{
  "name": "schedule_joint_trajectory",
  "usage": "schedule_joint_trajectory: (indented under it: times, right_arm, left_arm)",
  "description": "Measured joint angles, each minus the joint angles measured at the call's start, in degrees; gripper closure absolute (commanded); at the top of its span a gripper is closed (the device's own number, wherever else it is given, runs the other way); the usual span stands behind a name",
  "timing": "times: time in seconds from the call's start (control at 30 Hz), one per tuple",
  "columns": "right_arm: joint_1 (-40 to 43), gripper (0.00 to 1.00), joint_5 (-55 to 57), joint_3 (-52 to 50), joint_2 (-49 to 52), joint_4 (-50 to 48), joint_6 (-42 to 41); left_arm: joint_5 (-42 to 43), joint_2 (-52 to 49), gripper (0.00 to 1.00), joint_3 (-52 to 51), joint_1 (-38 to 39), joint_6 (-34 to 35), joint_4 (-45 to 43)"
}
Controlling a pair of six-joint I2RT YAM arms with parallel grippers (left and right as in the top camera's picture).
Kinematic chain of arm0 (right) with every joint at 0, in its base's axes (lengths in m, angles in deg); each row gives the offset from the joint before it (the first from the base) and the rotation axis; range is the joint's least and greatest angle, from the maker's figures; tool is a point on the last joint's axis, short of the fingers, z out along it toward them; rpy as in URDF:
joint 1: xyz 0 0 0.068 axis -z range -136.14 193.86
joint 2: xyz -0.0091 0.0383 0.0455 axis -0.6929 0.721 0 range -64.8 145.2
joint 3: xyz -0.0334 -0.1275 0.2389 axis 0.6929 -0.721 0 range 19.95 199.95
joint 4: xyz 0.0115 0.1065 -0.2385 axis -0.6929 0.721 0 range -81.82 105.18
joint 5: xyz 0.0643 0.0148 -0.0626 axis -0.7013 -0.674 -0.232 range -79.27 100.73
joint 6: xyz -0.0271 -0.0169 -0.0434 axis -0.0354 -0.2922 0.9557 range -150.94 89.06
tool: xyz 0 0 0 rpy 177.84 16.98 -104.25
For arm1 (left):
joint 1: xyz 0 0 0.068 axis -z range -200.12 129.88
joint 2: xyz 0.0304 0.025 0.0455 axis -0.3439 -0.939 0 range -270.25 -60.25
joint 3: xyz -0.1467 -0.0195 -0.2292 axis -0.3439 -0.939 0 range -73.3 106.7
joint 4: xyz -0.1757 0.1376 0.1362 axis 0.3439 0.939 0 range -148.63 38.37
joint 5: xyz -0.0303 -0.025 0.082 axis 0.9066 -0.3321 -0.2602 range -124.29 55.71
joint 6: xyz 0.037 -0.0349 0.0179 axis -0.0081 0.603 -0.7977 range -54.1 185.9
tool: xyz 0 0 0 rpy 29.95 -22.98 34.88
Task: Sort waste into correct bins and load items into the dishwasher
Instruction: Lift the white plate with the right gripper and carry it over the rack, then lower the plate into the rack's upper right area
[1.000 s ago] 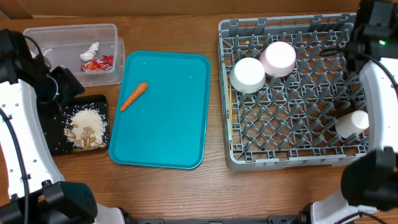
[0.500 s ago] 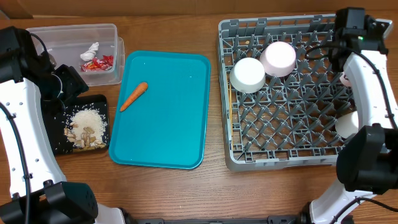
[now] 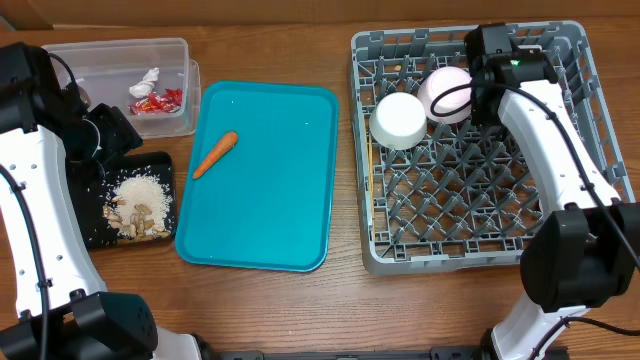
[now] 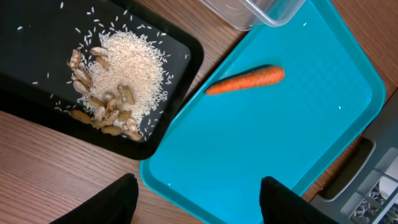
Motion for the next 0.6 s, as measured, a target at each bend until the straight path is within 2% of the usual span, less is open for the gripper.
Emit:
schedule_joint_trajectory:
  times: [0.13, 0.33, 0.43, 0.6]
  right_arm:
    - [1.8, 0.00, -4.0, -0.2, -3.4, 0.4, -2.3]
    - [8.8, 0.00, -15.5, -0.2, -15.2, 0.7, -2.6]
    - [14.5, 0.00, -23.9, -0.2, -19.2, 2.3, 0.3]
    - [18.8, 0.00, -34.2, -0.3, -19.0, 3.9, 5.1]
  left_arm:
    - [0.0, 0.0, 0.35, 0.0, 0.4, 0.0, 0.3]
    - [0.0, 0.0, 0.35, 0.0, 3.2, 0.0, 0.3]
    - [0.0, 0.0, 0.35, 0.0, 5.4, 0.0, 0.2]
    - [-0.1, 0.0, 0.35, 0.0, 9.6, 0.0, -0.3]
